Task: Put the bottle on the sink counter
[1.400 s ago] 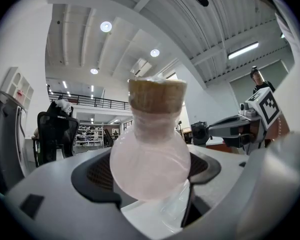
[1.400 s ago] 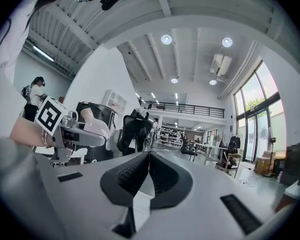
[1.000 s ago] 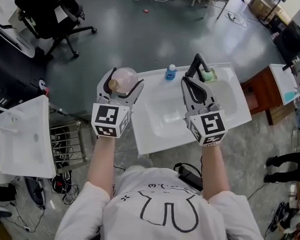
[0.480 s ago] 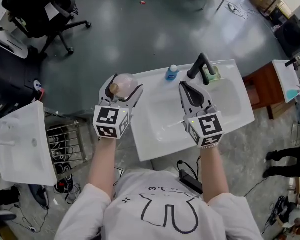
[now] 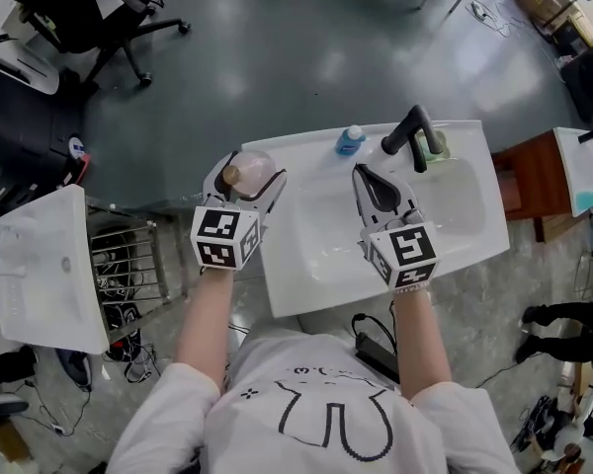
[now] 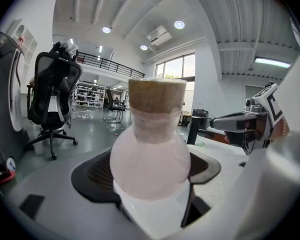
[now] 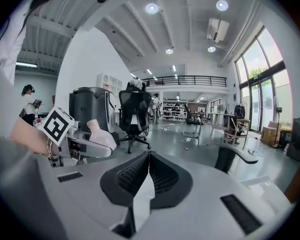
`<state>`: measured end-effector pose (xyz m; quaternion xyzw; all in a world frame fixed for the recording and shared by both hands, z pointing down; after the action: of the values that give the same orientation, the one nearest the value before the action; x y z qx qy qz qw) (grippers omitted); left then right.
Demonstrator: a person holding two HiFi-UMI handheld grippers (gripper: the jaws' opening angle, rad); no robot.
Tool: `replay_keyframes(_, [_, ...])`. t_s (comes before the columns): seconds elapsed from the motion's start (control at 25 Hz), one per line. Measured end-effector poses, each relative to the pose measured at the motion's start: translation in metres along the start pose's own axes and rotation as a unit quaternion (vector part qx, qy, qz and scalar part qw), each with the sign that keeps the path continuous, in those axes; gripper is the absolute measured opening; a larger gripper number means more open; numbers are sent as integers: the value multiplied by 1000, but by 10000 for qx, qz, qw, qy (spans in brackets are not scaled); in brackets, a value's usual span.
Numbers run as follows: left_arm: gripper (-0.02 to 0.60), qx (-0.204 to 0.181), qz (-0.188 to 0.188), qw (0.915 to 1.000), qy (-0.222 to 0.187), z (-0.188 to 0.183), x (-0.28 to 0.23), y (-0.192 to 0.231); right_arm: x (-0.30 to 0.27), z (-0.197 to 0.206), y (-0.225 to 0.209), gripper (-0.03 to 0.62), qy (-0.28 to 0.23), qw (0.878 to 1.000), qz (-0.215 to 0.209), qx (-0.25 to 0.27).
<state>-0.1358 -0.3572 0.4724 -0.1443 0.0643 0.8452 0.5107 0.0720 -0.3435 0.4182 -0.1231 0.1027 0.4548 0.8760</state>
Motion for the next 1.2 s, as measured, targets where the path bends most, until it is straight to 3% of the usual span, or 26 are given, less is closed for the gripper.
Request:
replay_keyframes(0.56, [402, 319, 23, 9959, 843, 45, -46, 8, -32, 17, -17, 29, 354, 9990, -262, -123])
replay_keyframes(0.96, [402, 287, 392, 9853, 1637, 63, -82, 4, -48, 23, -28, 29, 526, 9976, -401, -214])
replay_keyframes(1.2, [402, 302, 394, 9786, 1997, 74, -91, 7, -54, 27, -28, 29, 597, 9969, -469, -222])
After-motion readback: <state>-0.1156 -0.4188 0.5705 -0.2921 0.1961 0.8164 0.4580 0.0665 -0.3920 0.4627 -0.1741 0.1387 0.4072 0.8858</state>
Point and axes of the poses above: the fingertips, and each gripper's own axes: x backward along the fingers, y to its left, z out of its underside, the point moved 5 cm from there along x, backward along the fingers, and after that the axes turned 11 degrees about -x, right-handed, at the moved point
